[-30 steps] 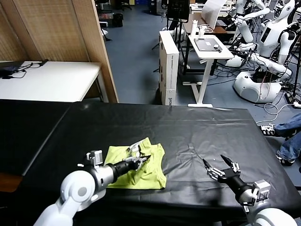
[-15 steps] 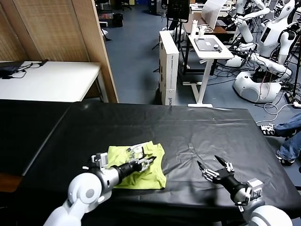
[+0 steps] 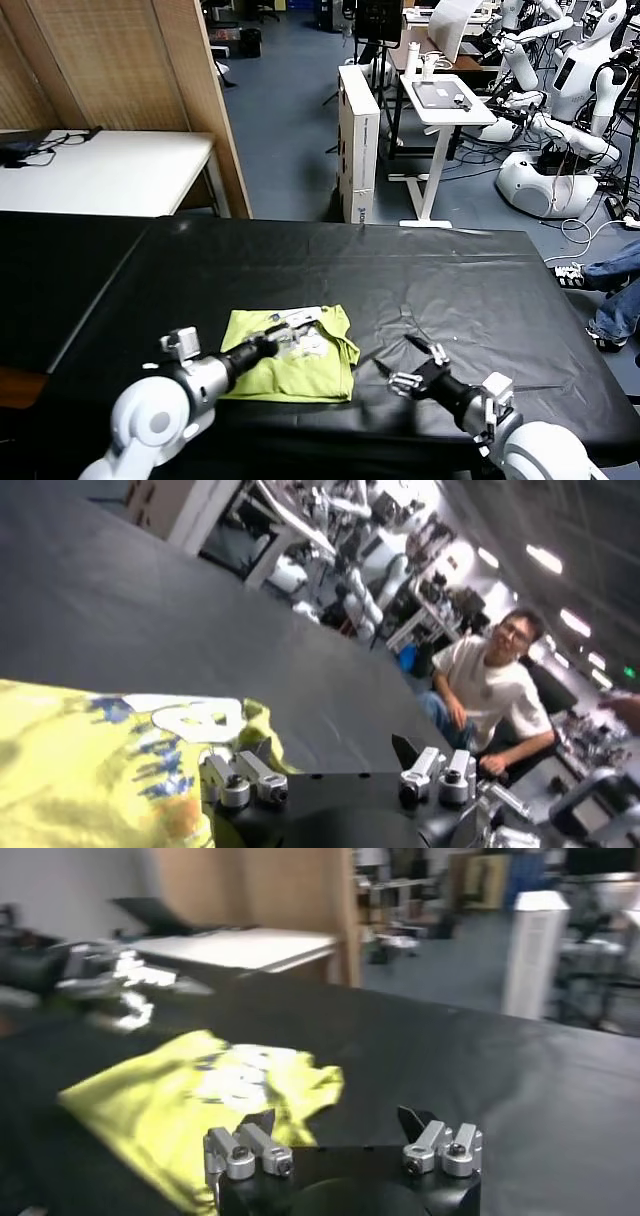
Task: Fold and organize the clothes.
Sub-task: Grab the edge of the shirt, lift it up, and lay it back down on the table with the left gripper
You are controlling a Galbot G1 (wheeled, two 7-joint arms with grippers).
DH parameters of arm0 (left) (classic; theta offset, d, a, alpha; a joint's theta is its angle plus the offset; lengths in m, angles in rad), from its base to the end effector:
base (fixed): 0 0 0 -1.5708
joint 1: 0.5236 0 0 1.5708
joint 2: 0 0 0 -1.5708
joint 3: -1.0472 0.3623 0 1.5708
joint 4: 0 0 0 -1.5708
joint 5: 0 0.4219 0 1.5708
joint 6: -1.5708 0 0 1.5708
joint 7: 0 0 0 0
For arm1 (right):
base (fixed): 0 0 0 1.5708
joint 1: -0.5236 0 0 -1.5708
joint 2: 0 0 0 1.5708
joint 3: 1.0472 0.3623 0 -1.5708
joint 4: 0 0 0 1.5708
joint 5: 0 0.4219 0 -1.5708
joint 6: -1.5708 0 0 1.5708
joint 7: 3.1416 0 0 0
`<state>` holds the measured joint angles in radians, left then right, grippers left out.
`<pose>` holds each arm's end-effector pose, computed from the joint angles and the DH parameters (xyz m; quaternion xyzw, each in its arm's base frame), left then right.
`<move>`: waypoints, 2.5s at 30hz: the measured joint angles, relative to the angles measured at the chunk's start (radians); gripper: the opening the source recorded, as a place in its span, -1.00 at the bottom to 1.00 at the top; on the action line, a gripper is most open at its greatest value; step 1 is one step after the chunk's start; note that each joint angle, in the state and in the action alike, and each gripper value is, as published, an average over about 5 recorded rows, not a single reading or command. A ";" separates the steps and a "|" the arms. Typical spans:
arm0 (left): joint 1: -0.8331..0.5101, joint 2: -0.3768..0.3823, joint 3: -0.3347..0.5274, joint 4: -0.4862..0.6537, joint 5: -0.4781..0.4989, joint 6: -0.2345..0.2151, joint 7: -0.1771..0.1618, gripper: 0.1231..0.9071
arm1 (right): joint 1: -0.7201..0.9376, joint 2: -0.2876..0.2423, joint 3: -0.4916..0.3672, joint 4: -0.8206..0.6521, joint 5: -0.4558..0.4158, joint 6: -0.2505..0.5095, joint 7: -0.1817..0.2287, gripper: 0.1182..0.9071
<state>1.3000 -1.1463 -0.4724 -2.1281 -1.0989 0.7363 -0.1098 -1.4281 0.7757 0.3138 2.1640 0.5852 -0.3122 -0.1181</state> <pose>0.3126 0.0406 -0.2195 -0.2304 -0.8966 0.2503 0.2834 0.2654 -0.0393 -0.2577 0.3199 -0.9298 0.0499 0.1747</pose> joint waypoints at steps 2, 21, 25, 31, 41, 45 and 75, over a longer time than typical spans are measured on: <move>0.013 -0.002 -0.024 -0.005 0.020 0.000 0.000 1.00 | 0.036 0.001 -0.036 -0.014 -0.017 -0.004 0.010 1.00; 0.161 0.007 -0.186 -0.047 0.253 -0.182 0.043 1.00 | 0.386 0.179 -0.330 -0.260 -0.222 -0.043 0.018 1.00; 0.198 -0.001 -0.198 -0.057 0.308 -0.232 0.062 1.00 | 0.424 0.210 -0.341 -0.307 -0.223 -0.046 0.053 1.00; 0.234 -0.015 -0.201 -0.069 0.337 -0.263 0.064 1.00 | 0.426 0.242 -0.323 -0.328 -0.185 -0.077 0.106 1.00; 0.271 -0.056 -0.172 -0.051 0.427 -0.322 0.097 1.00 | 0.366 0.213 -0.216 -0.247 -0.031 -0.118 0.170 1.00; 0.285 -0.086 -0.156 -0.046 0.466 -0.338 0.109 1.00 | 0.365 0.204 -0.170 -0.241 -0.036 -0.117 0.192 1.00; 0.318 -0.140 -0.145 -0.046 0.553 -0.368 0.132 1.00 | 0.552 0.223 -0.453 -0.361 -0.295 -0.155 0.040 1.00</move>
<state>1.6184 -1.2862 -0.6175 -2.1737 -0.5458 0.3681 0.0219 -0.8765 0.9985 -0.1391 1.8027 0.2898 -0.4671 -0.0782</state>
